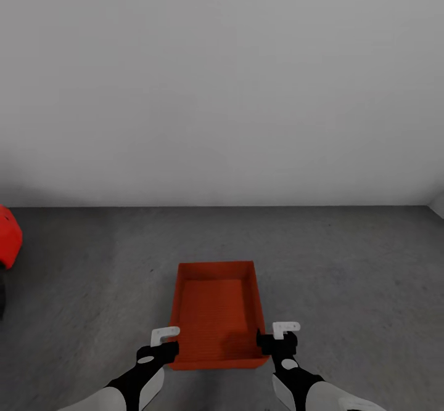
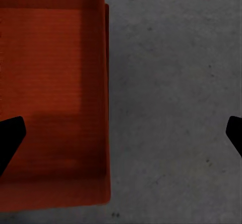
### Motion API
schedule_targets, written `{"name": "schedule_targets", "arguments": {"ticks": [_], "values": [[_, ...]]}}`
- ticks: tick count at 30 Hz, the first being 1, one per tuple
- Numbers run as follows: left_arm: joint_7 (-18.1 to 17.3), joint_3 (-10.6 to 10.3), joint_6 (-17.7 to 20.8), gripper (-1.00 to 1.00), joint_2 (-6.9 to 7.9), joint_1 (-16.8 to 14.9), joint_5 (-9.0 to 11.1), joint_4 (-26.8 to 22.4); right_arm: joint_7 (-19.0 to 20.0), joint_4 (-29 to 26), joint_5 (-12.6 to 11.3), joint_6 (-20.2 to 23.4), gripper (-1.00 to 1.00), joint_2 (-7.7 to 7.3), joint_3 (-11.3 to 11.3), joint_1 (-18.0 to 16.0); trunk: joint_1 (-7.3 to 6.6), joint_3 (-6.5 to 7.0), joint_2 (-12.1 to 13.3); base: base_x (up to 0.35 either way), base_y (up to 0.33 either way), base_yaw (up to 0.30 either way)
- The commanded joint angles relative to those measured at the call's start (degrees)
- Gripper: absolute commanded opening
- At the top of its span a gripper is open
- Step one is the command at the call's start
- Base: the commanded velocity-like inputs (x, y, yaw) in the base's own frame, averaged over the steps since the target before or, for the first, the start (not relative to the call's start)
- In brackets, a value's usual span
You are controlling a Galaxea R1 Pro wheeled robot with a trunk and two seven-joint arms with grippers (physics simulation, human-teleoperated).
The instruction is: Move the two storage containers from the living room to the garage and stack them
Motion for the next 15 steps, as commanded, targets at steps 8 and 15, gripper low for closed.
{"name": "schedule_targets", "arguments": {"ticks": [8,15], "values": [[0.26,-0.49,-0.22,1.00,0.01,-0.01,0.56,0.03,-0.24,0.06,0.60,-0.16,1.00,0.04,-0.41,-0.04,-1.76,1.40,3.20,0.000,0.000,0.000],[0.24,-0.46,-0.22,1.00,0.01,-0.02,0.56,0.01,-0.24,0.06,0.60,-0.15,1.00,0.06,-0.42,-0.04,-3.30,2.66,6.00,0.000,0.000,0.000]]}}
